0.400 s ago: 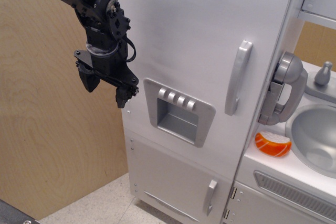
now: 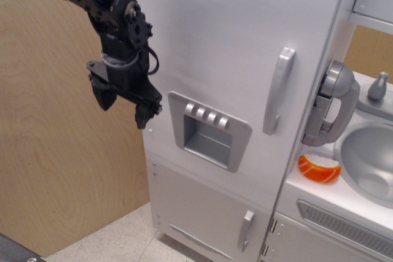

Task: Open fridge

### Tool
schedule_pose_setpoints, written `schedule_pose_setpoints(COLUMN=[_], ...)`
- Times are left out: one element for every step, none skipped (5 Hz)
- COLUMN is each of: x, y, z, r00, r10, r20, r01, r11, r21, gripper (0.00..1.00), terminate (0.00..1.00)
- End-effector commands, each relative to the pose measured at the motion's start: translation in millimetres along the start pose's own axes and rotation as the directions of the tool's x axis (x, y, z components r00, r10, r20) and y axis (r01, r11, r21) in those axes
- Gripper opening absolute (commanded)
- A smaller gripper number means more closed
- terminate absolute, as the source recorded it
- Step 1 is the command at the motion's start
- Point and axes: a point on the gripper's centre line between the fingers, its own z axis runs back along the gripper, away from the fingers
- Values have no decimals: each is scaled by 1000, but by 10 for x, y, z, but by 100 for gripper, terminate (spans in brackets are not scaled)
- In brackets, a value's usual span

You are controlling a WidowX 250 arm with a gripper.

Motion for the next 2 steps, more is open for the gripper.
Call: schedule_pose_setpoints(x=[272, 357], y=[-667, -990], z=[481, 724], r00=[991, 978], r10=[-120, -162], r20=[51, 132], r01=[126, 183], r11=[983, 969], r21=[-135, -166], gripper=[100, 100], terminate=[0, 0])
